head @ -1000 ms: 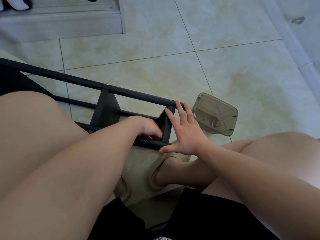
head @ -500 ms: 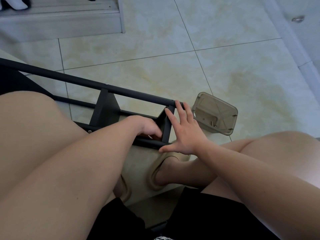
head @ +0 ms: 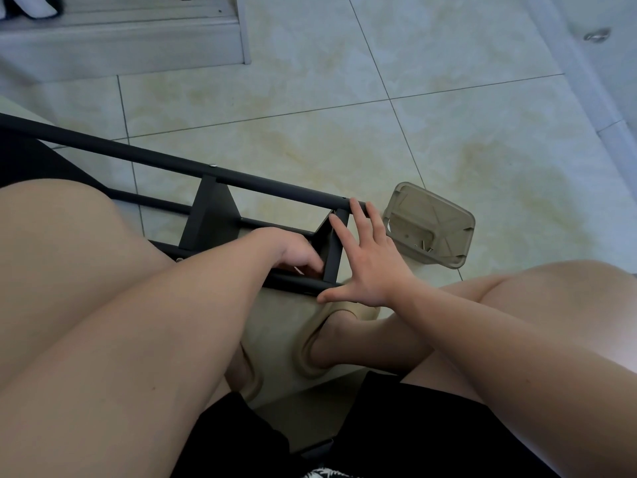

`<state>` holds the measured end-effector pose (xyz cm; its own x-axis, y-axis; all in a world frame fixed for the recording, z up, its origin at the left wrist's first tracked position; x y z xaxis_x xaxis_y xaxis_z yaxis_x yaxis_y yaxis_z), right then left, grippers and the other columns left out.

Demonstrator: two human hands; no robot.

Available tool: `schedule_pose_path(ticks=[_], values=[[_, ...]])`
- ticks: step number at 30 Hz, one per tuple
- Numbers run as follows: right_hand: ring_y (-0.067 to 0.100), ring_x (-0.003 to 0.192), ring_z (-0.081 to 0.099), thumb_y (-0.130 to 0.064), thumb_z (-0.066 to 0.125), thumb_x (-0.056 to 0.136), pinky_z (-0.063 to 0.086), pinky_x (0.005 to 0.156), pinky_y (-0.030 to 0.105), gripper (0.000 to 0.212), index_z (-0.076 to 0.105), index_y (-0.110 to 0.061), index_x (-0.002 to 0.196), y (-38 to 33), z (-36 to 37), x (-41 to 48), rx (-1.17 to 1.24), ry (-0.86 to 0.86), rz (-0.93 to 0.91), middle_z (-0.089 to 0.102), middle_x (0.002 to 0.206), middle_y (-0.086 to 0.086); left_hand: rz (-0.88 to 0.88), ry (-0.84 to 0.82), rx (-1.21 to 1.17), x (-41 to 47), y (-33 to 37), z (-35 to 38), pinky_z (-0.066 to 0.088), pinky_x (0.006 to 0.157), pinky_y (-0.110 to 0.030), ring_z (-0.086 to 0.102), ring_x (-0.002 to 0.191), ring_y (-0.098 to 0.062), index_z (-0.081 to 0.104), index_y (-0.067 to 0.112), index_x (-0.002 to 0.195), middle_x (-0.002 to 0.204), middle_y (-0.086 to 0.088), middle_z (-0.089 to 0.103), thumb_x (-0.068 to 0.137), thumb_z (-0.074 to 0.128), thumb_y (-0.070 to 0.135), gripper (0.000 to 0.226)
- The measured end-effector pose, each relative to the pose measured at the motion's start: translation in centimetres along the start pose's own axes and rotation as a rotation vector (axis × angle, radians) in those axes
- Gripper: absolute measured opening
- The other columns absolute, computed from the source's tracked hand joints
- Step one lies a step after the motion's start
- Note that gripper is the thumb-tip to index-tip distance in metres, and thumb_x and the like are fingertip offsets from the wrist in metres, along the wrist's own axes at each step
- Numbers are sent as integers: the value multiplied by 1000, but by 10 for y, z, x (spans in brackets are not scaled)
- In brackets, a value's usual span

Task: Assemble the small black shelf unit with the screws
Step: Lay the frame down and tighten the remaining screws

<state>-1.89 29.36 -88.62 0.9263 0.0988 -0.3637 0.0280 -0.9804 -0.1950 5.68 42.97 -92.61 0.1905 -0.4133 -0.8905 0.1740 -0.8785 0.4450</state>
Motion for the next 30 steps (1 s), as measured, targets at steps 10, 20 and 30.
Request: schedule_pose_path(ticks=[10, 20, 30], values=[[33, 151, -28, -101, 40, 51, 23, 120, 57, 141, -5, -26, 161, 0, -1, 0, -4, -13, 6, -29, 164, 7, -25, 33, 27, 0, 1, -2, 38, 71, -29, 50, 65, -20, 70, 15, 76, 62, 3, 59, 81, 67, 18, 7], [33, 151, -28, -101, 40, 50, 22, 120, 57, 141, -6, -27, 161, -1, -1, 0, -6, -24, 10, -29, 164, 7, 13, 49, 44, -1, 2, 0, 41, 76, -33, 52, 75, -23, 73, 9, 87, 78, -5, 62, 80, 68, 21, 15], [33, 150, -29, -100, 42, 51, 21, 120, 56, 141, -7, -27, 161, -1, -2, 0, -8, -33, 12, -31, 164, 6, -23, 16, -3, -1, 0, 0, 38, 69, -28, 53, 59, -17, 67, 17, 58, 61, 3, 61, 82, 65, 17, 24]])
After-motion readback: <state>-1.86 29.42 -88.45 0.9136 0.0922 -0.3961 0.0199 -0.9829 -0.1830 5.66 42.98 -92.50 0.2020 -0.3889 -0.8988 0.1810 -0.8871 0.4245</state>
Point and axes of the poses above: each hand's wrist, its own x-axis towards the middle knuckle, its own z-axis out of the palm, y = z × x, the point moved 4 cm from there along x, towards the middle knuckle
